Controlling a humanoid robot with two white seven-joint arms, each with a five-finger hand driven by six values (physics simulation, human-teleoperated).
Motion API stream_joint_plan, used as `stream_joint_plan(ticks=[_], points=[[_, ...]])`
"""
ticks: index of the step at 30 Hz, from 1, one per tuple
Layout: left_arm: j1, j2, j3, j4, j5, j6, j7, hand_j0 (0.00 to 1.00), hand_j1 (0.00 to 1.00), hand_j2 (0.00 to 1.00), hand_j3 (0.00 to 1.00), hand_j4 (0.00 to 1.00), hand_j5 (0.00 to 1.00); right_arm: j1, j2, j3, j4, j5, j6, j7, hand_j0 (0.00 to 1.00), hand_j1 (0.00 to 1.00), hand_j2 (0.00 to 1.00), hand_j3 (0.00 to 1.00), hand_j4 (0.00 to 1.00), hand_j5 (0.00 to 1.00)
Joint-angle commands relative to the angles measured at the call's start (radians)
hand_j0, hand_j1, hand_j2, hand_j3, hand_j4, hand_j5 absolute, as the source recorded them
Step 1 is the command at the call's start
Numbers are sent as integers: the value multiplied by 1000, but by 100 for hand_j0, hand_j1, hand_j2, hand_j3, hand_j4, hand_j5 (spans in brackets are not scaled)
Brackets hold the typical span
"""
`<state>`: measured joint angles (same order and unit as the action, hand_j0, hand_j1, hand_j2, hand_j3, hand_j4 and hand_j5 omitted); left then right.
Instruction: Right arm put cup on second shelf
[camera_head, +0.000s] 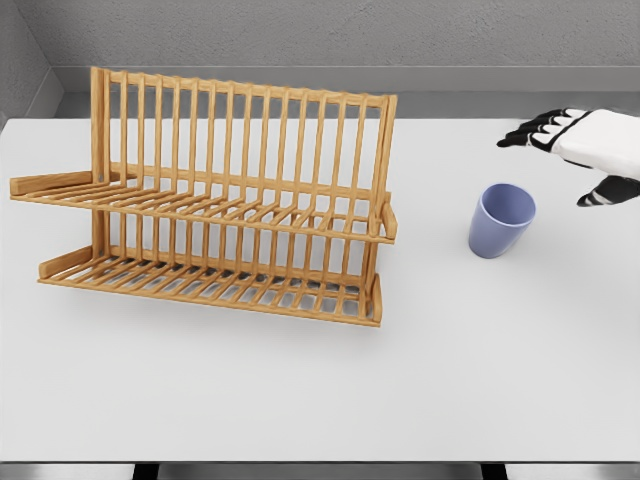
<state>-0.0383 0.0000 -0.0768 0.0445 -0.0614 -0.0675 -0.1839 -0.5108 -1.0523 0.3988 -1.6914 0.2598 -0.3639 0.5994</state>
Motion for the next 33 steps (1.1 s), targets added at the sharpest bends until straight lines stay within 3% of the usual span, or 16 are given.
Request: stream_joint_plan(ticks=[1, 9, 19, 25, 33], points=[[0, 0, 0, 0, 0, 0, 0, 100, 100, 100, 100, 100, 100, -2, 34, 94, 45, -1, 25, 12, 100, 100, 100, 100, 100, 100], [0, 0, 0, 0, 0, 0, 0, 100, 100, 100, 100, 100, 100, -78, 104, 207, 99, 2, 28, 12, 100, 100, 100, 100, 100, 100], [0, 0, 0, 0, 0, 0, 0, 100, 100, 100, 100, 100, 100, -106, 109, 209, 167, 2, 28, 12, 100, 100, 100, 100, 100, 100], [0, 0, 0, 0, 0, 0, 0, 100, 100, 100, 100, 100, 100, -130, 124, 255, 197, 2, 28, 12, 100, 100, 100, 100, 100, 100], [0, 0, 0, 0, 0, 0, 0, 100, 100, 100, 100, 100, 100, -138, 126, 259, 207, 2, 26, 12, 100, 100, 100, 100, 100, 100]])
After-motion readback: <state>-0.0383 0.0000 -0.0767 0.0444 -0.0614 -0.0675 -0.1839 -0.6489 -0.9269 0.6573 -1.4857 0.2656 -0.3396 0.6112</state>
